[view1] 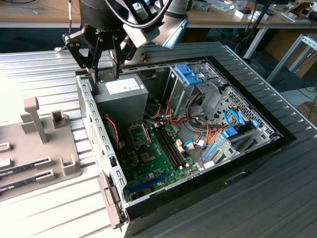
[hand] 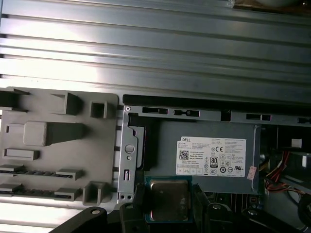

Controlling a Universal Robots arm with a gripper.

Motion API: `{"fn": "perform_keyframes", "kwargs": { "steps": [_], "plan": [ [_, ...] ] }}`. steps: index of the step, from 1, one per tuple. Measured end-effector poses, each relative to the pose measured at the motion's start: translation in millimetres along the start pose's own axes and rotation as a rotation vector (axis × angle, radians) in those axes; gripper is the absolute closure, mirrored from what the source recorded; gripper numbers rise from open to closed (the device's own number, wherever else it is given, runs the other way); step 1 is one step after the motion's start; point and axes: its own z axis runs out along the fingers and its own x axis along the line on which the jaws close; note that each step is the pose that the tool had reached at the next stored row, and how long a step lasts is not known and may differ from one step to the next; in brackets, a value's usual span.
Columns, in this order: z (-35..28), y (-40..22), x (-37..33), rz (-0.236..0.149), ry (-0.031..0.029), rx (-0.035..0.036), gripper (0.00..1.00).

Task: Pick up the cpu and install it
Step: 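Pick up the cpu and move it towards the insertion slot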

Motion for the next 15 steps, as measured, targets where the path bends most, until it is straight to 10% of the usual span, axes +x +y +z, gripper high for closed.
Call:
{"fn": "perform_keyframes", "kwargs": {
  "steps": [15],
  "plan": [
    [0.8, -1.0, -11.1, 0.000, 0.0000, 0.0000, 0.53]
  ]
}}
